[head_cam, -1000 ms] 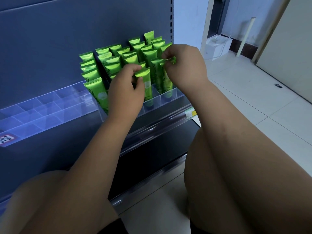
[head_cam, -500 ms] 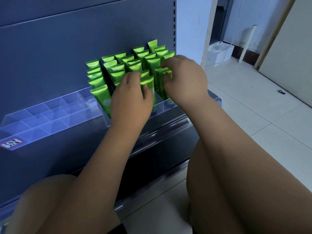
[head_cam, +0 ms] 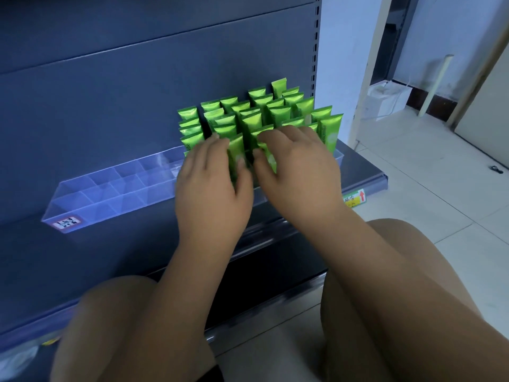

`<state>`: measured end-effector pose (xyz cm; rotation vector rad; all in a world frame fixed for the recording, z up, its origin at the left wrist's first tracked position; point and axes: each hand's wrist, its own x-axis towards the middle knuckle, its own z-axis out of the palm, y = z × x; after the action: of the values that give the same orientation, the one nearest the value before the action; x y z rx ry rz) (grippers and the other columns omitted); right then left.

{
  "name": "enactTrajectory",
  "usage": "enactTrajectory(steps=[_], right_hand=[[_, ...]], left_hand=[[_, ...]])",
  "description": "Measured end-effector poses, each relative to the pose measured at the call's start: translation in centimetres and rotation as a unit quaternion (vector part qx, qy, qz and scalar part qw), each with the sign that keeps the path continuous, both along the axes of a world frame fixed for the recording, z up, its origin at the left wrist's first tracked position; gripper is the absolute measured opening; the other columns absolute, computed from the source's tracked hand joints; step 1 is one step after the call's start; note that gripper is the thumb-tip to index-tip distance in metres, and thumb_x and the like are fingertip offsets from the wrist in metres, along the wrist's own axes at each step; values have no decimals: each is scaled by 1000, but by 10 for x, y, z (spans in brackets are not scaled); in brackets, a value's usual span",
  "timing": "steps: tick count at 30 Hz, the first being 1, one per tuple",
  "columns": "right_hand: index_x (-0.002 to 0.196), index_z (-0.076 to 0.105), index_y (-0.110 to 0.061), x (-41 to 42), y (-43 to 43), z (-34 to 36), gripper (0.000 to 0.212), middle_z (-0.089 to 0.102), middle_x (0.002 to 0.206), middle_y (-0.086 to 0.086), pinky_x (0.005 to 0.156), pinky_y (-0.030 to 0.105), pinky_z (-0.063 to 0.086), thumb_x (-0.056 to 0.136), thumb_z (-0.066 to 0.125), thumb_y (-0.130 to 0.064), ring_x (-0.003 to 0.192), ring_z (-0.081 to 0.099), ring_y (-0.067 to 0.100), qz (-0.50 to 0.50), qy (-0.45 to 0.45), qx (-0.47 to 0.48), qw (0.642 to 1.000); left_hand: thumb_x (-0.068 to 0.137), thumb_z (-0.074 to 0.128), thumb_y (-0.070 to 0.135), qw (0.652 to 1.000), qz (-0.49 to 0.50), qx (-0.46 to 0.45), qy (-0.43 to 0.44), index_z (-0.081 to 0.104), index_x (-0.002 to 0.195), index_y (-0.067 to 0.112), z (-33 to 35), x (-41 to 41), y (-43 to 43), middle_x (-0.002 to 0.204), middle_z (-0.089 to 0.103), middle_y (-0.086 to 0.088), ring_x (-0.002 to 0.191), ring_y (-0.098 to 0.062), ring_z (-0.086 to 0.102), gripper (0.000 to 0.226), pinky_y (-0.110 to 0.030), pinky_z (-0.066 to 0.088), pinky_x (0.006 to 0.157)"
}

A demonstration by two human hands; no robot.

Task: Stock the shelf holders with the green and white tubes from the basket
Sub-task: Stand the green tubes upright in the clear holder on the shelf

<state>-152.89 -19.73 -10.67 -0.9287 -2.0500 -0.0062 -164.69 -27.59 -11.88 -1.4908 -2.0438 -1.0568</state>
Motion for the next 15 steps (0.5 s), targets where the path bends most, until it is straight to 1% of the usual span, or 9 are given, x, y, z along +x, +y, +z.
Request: enactTrajectory(steps=[3, 5, 6, 8, 11, 15], right_hand=[[123, 68, -10, -15, -10, -1, 39, 69, 120, 8, 89, 40, 50, 97, 51, -35, 114, 59, 30, 45, 20, -2, 999], [136, 60, -9, -28, -19, -2, 49, 63, 136, 9, 104, 43, 45, 100, 46, -38, 130, 53, 30, 70, 13, -22, 997], [142, 55, -9, -35, -24, -2, 53, 58, 143, 9, 109, 44, 42, 101, 42, -41, 136, 49, 30, 79, 4, -34, 996], [149, 47, -10, -50, -39, -4, 58, 50, 152, 9, 114, 46, 38, 102, 38, -44, 144, 41, 30, 105, -12, -54, 993], [153, 39, -12, -75, -68, -6, 61, 43, 157, 7, 118, 46, 34, 103, 36, -46, 148, 35, 27, 155, -24, -73, 985], [155, 34, -14, -109, -119, -4, 62, 37, 161, 6, 120, 44, 31, 104, 35, -49, 151, 30, 24, 228, -49, -83, 969]], left_hand=[[100, 49, 37, 998, 54, -27, -10, 50, 144, 7, 4, -11, -15, 156, 46, -10, 149, -32, 34, 54, -52, 31, 120], [100, 47, 41, 996, 78, -30, -18, 41, 152, 8, 6, -19, -28, 162, 38, -8, 153, -31, 27, 61, -53, 27, 122], [101, 45, 44, 995, 90, -31, -20, 37, 155, 9, 6, -23, -36, 164, 35, -7, 154, -30, 24, 65, -53, 25, 123], [102, 41, 49, 992, 120, -32, -24, 30, 158, 9, 5, -31, -56, 166, 31, -6, 156, -30, 20, 70, -52, 24, 124], [104, 38, 52, 983, 182, -35, -12, 26, 160, 8, 6, -44, -93, 168, 27, -5, 157, -31, 14, 72, -52, 22, 124], [105, 36, 43, 956, 290, -32, 13, 27, 160, 10, 2, -63, -161, 168, 26, -6, 158, -29, 10, 65, -54, 21, 124]])
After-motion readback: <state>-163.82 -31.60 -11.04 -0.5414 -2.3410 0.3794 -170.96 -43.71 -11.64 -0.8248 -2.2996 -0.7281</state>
